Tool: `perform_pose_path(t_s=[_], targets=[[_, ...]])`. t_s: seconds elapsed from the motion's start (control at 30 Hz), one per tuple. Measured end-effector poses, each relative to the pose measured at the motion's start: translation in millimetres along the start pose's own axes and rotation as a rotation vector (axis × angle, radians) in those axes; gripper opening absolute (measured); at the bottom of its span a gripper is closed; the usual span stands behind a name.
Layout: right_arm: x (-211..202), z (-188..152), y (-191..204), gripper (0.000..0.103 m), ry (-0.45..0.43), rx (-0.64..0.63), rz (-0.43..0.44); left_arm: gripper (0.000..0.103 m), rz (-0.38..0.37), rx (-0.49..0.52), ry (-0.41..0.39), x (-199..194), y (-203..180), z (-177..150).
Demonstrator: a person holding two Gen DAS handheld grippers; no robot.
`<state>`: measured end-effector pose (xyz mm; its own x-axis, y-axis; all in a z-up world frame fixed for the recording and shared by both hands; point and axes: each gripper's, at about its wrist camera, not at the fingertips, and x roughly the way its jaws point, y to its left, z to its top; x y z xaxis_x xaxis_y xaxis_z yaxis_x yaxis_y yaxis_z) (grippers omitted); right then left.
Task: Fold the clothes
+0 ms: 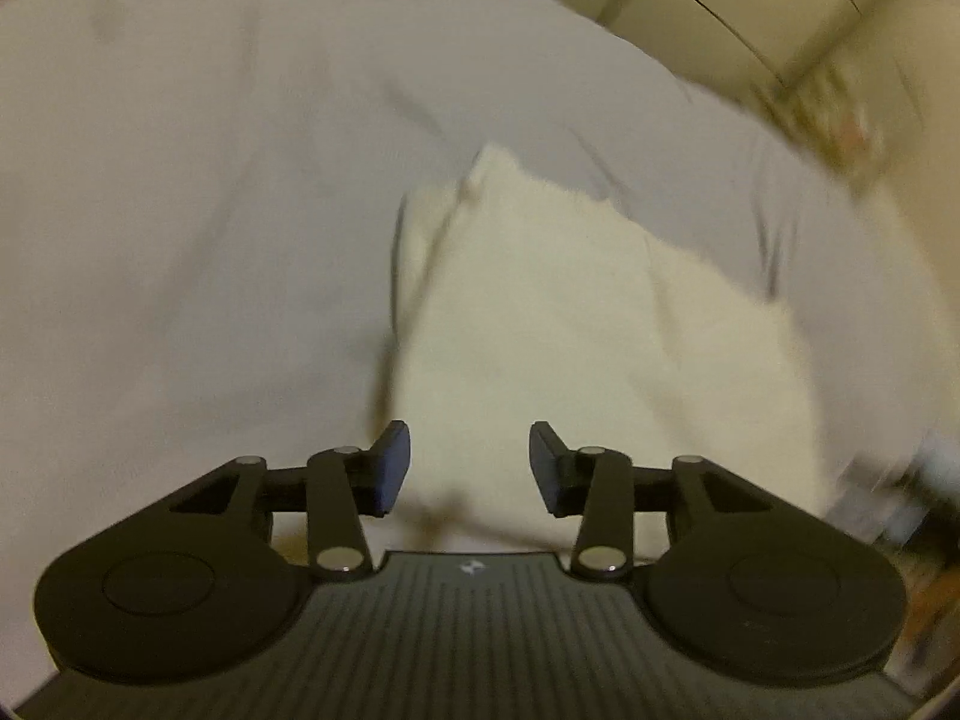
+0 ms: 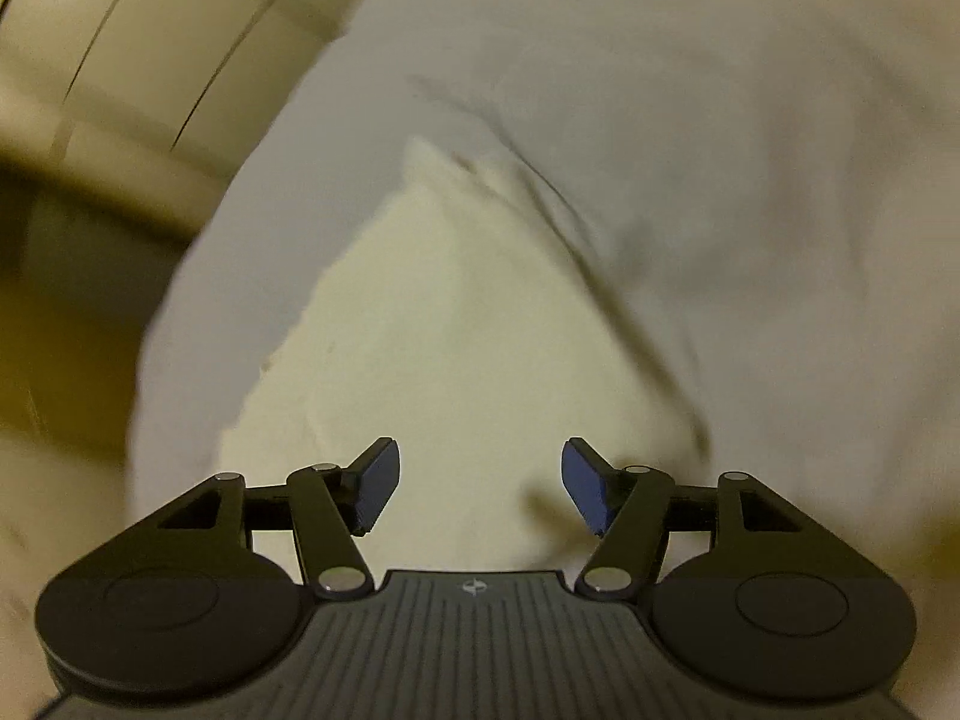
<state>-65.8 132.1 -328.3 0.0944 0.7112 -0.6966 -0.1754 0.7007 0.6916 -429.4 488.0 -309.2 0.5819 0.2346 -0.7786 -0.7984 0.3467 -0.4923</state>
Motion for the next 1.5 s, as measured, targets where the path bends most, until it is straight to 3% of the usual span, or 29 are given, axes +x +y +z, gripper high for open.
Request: perform_pose_path(t_s=[0.13,0.27,0.33,0.43,0.5,0.57,0.67,0.8,0.93,1.1,1.23,1.3,1.43,1.5], targets=[[9,-32,-47,0.065,-0.041,0.232,0.059,0.039,-0.047,-0.255,-0.013,27,31,-27],[33,-29,-62,0.064,-0.115,0.277,0.133,0.039,-0.093,-0.395,-0.079,58,52,-32],[42,-24,-60,0.062,-0.132,0.264,0.134,0.039,-0.120,-0.418,-0.101,71,56,-30],[55,-14,-51,0.032,-0.145,0.223,0.114,0.037,-0.138,-0.401,-0.122,87,56,-23],[63,-8,-46,0.023,-0.154,0.196,0.100,0.021,-0.148,-0.369,-0.130,96,51,-16],[54,-11,-38,0.019,-0.171,0.143,0.102,0.014,-0.151,-0.319,-0.153,90,46,-7],[29,-24,-29,0.011,-0.185,0.102,0.120,0.011,-0.147,-0.219,-0.217,63,35,-8],[-5,-49,-30,0.010,-0.143,0.141,0.155,0.009,-0.141,-0.158,-0.296,12,30,-24],[-50,-84,-44,0.010,-0.084,0.165,0.178,0.009,-0.119,-0.125,-0.333,-61,37,-66],[-102,-142,-71,0.010,0.017,0.178,0.146,0.009,-0.068,-0.169,-0.295,-147,58,-141],[-115,-173,-99,0.011,0.063,0.179,0.087,0.010,0.007,-0.186,-0.231,-183,84,-195],[-120,-178,-107,0.025,0.064,0.149,0.022,0.016,0.050,-0.188,-0.183,-179,95,-202],[-154,-171,-103,0.043,-0.079,-0.021,-0.188,0.029,0.108,-0.026,-0.126,-186,102,-194],[-172,-168,-89,0.043,-0.135,-0.116,-0.275,0.031,0.190,0.047,-0.139,-211,112,-198]])
